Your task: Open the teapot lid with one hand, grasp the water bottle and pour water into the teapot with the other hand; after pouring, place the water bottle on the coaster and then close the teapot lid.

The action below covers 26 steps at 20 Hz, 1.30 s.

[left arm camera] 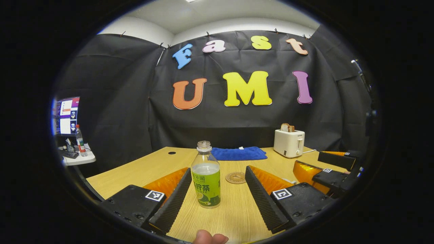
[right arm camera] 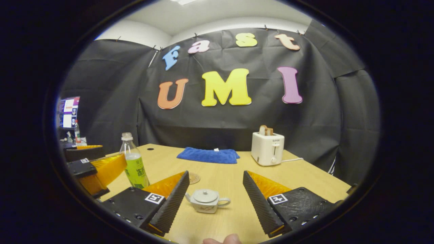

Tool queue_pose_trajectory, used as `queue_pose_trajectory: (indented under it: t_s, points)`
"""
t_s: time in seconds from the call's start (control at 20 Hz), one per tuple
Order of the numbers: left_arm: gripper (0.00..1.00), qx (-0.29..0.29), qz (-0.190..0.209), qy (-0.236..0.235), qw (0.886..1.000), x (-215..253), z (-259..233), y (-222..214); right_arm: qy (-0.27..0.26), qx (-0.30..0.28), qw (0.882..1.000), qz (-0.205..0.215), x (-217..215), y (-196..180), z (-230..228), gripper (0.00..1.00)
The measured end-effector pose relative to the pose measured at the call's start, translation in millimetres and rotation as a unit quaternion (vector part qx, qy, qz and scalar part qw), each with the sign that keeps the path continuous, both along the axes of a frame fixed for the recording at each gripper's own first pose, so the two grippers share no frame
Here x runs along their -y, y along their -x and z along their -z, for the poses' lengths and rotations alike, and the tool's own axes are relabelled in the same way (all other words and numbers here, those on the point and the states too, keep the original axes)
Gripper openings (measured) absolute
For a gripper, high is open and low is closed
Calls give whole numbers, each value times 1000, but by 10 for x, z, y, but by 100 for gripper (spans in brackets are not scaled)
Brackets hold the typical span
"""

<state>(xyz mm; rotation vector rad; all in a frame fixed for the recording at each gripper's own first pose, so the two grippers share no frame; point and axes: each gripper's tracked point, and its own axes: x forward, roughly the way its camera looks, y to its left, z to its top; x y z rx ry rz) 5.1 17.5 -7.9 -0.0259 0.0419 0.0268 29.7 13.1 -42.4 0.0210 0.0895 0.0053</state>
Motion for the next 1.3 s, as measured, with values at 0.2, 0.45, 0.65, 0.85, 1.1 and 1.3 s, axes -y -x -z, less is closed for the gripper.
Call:
queue_pose_trajectory:
  t_s: [0.2,0.45,0.65,0.85,1.1,1.3]
  points:
    - [99,-2,-2,2,1000,-42,12,-11,1,-21,1000,4,-36,-205,210,97]
    - [99,-6,-12,6,1000,-156,25,-28,10,-38,999,1,-109,-429,375,97]
    - [99,-10,-16,6,1000,-199,50,-40,19,-55,998,-13,-210,-579,492,82]
    - [99,-13,-17,7,1000,-229,72,-67,24,-64,997,-22,-276,-642,550,57]
    - [99,-17,-18,11,1000,-265,98,-80,28,-70,997,-23,-304,-648,594,19]
    - [99,-18,-17,12,1000,-251,107,-100,34,-66,997,-19,-272,-681,589,2]
